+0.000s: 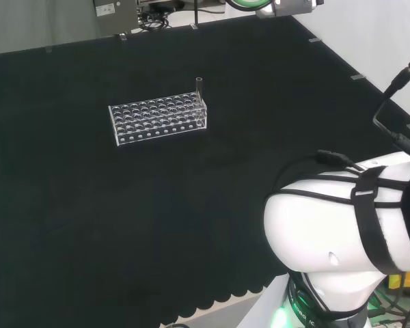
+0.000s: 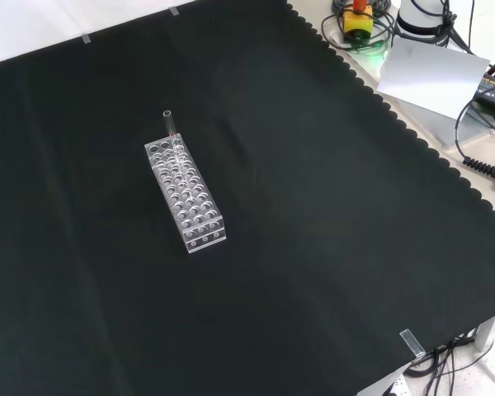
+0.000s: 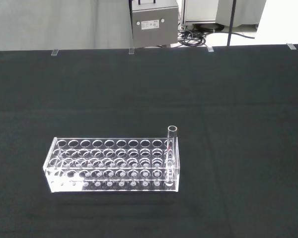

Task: Pick up the test tube.

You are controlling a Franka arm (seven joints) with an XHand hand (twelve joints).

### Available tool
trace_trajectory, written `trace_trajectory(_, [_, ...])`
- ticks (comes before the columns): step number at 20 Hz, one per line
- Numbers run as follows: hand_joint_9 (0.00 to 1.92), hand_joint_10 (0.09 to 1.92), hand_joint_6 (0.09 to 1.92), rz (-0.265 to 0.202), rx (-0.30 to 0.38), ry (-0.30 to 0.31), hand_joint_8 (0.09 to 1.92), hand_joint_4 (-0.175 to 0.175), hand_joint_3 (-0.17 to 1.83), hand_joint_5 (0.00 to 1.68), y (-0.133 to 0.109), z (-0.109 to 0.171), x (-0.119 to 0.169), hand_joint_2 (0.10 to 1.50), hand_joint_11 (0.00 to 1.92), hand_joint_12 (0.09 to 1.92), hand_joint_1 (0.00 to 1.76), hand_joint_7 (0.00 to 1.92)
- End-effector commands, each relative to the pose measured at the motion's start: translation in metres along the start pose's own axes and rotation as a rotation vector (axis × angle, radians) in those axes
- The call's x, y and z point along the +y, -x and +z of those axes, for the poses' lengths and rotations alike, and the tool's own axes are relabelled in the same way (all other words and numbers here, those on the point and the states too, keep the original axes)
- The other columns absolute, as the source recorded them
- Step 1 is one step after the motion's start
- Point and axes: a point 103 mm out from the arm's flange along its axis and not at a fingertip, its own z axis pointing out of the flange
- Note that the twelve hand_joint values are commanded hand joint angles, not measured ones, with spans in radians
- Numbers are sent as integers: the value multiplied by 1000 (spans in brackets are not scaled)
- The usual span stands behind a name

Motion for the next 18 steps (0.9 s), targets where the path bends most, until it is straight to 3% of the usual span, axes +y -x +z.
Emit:
trace_trajectory(1, [0,684,87,-4,-11,8,556,-52,536,7,-2,0,2,739,11,1478,576,0])
trace_trajectory(11, [0,659,87,-46,-20,-20,526,-52,446,19,-7,7,31,786,0,1533,575,0])
trace_trajectory(18, [0,662,87,-44,14,-123,525,-52,439,20,-7,27,74,789,0,1533,577,0])
